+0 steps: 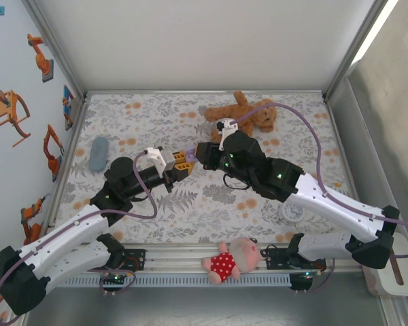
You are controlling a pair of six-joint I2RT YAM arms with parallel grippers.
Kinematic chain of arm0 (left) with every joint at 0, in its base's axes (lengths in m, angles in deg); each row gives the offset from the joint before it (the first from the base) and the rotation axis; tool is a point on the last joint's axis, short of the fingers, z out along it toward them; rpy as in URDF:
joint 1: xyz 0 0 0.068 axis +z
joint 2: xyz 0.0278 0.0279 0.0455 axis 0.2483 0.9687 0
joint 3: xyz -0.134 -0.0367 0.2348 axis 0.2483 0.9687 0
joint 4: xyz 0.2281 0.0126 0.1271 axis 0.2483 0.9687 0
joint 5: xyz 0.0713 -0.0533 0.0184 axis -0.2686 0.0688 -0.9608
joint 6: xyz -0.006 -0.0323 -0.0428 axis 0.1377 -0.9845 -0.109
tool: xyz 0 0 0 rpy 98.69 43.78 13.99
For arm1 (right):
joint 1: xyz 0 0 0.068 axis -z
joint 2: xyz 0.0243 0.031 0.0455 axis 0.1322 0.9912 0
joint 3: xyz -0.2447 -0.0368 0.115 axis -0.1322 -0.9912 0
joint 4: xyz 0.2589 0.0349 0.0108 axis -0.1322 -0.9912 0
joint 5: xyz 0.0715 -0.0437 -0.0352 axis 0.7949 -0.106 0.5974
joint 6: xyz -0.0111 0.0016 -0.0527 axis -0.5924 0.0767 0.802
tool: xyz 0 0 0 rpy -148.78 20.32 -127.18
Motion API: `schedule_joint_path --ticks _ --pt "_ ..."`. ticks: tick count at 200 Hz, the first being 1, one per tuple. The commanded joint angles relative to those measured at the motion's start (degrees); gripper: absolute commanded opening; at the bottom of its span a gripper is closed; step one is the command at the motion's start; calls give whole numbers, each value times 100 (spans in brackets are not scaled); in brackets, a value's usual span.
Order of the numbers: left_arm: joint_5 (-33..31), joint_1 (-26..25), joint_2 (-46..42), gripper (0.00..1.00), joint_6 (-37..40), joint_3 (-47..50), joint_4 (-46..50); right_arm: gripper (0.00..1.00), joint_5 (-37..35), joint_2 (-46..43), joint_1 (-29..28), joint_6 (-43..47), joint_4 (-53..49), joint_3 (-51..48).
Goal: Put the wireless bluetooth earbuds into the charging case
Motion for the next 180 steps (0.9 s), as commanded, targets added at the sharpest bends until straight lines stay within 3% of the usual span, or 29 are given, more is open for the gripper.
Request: schedule_joint_path --ticks 1,180 --pt "45 -36 -48 0 27 -148 -261 19 -175 -35 -66 82 222 -56" --pt "-62 -45 14 0 -137 -161 -325 19 -436 -68 -140 293 350 -111"
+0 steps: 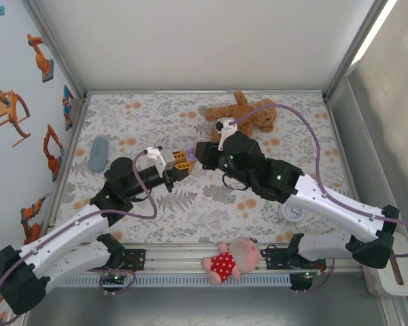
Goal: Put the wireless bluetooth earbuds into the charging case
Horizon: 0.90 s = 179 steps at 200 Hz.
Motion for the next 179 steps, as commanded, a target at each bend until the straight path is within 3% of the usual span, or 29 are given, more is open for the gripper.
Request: schedule_joint_path --ticks 1,179 --pt "-17 -12 5 0 -88 -161 -234 19 -215 -54 -51 59 138 -61" --pt "-107 -22 -22 0 -177 -102 -278 19 -564 -150 -190 268 22 -116"
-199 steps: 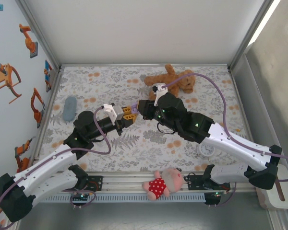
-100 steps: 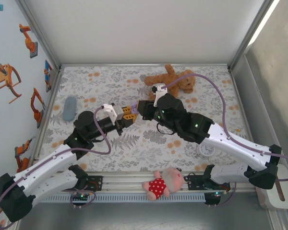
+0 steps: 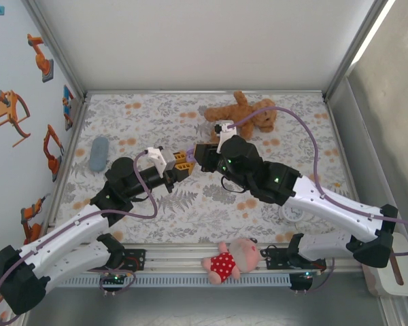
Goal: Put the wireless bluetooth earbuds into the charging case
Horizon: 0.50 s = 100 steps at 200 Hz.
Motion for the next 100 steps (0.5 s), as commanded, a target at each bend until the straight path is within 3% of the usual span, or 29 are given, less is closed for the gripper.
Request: schedule_joint_path --ticks 1,100 --pt "-49 -21 -21 0 -85 -101 -370 19 -284 -124 -54 203 -93 31" --pt "-74 -16 24 0 -313 -98 -379 19 -291 -67 -53 404 482 24"
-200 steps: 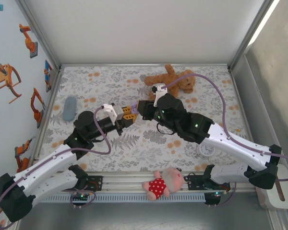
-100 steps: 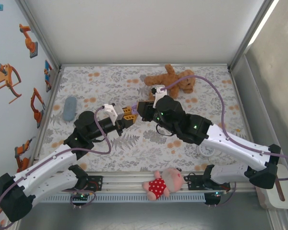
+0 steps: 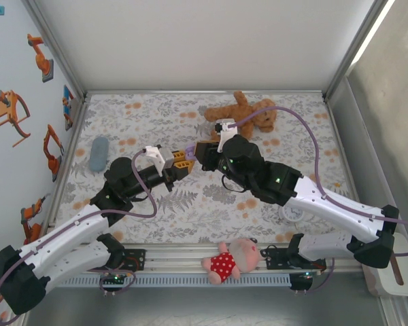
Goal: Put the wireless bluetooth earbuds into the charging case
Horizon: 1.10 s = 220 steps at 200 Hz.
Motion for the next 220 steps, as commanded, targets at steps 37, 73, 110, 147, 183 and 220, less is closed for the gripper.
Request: schedule_joint_path --ticks 37,73,110,147,183,220 --pt "-48 -19 45 0 -177 -100 -238 19 -259 -17 -50 229 316 51" --pt "-58 -19 35 0 -181 -108 -256 19 -277 14 -48 231 279 25" --pt "-19 -23 28 0 -208 -112 -278 19 -338 68 -49 238 282 -38" --pt "-18 -18 -3 0 -207 -109 -275 19 -367 107 -49 281 280 -38" --pt "-20 -20 -1 0 -207 -108 -284 19 -323 148 -49 260 245 -39" --pt "-29 -18 0 0 -194 -105 -286 19 -295 167 -43 202 206 -79"
